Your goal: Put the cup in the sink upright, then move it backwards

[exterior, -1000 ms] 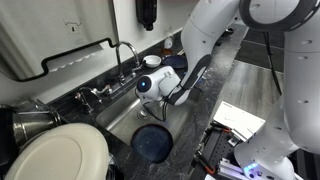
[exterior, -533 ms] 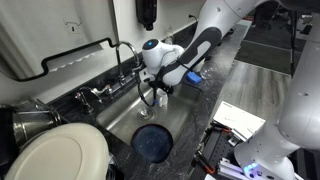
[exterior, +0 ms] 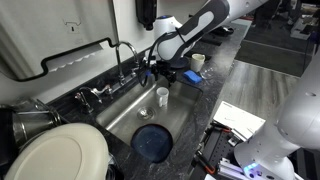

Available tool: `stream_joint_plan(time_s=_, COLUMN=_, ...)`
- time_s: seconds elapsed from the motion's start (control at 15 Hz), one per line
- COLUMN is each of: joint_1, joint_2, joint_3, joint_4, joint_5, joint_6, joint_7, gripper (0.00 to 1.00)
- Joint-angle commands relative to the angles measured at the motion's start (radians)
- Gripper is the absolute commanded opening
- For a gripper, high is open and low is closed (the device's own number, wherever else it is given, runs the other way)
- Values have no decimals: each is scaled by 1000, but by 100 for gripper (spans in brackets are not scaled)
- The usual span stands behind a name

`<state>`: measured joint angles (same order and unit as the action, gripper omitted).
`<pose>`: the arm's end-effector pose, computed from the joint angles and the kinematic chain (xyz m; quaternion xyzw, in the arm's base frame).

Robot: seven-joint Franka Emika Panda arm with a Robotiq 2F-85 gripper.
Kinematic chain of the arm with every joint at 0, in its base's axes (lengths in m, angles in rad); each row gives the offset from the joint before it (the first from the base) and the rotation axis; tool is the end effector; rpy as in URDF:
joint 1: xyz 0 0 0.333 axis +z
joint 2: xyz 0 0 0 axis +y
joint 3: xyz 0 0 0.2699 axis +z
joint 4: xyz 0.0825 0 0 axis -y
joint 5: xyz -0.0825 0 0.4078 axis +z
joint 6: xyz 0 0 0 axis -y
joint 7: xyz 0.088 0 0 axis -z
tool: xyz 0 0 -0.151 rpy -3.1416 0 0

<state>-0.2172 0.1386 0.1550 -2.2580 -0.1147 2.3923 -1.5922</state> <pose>0.5427 -0.0360 0.1947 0.6919 0.7215 -0.0215 0.0185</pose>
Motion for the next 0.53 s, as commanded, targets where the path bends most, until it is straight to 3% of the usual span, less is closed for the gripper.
stream_joint_plan(time_s=0.0, joint_1=50, joint_2=-60, joint_3=-83, joint_4=-27, joint_5=-1, joint_6=-44, joint_7=-44, gripper=100)
stream_joint_plan(time_s=0.27, joint_1=70, joint_2=-86, joint_3=-140, joint_4=-37, joint_5=-23, joint_6=-66, joint_7=-60, gripper=100)
stream_joint_plan(time_s=0.47, joint_1=65, joint_2=-96, joint_3=-167, joint_4=-42, joint_5=12, joint_6=-42, joint_7=-159, gripper=100)
